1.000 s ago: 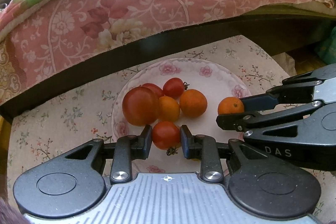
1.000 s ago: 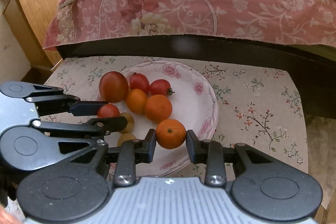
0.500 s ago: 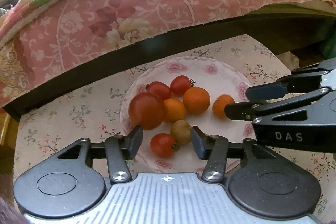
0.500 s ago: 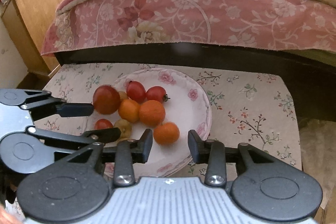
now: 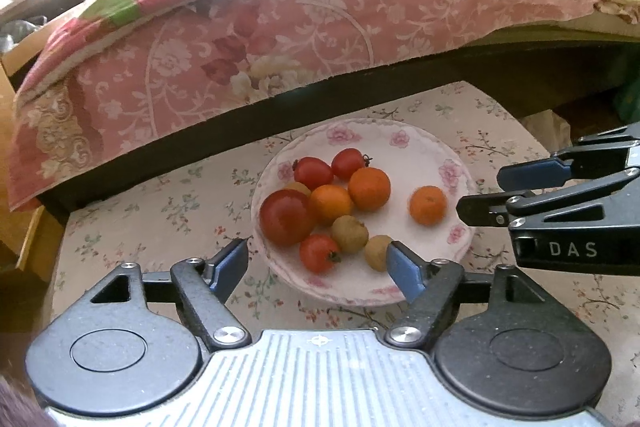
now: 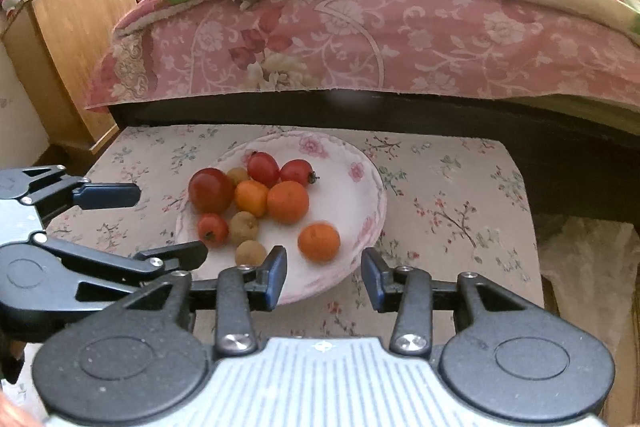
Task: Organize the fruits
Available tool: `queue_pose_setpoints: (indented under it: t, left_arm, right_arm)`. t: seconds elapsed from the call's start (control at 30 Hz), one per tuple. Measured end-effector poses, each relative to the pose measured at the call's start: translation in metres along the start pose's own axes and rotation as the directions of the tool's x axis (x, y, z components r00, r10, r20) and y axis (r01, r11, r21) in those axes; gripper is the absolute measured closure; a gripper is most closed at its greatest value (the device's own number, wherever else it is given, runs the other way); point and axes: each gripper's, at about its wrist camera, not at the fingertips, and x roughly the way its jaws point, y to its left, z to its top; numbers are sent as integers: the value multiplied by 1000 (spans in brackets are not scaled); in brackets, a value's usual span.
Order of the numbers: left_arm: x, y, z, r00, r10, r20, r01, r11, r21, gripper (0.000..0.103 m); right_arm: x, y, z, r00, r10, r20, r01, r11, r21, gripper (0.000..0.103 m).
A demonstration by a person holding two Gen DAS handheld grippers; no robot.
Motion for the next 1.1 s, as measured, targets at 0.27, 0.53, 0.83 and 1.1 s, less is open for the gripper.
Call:
queue_pose_setpoints:
  t: [0.27,0.53,0.83,1.1]
  left_arm:
    - [-26,-5,-15,999,37,19,-37,999,-27,13]
    - [-50,-10,-37,993,109,41,-108,994,-30,0]
    - [-80,-3,-77,995,92,36,-89,992,-86,0]
    - [-95,4,-91,997,63,33,-57,985,-163,0]
  right_arm:
    - [-30,7,-22,1000,3,7,-3,1000,30,61]
    - [-52,19,-49,1000,-6,0,6,1000,26,61]
    - [-70,33,-73,999,30,-13,-29,999,35,61]
    - [-86,48,-90,999,40,-9,-40,998,38,61]
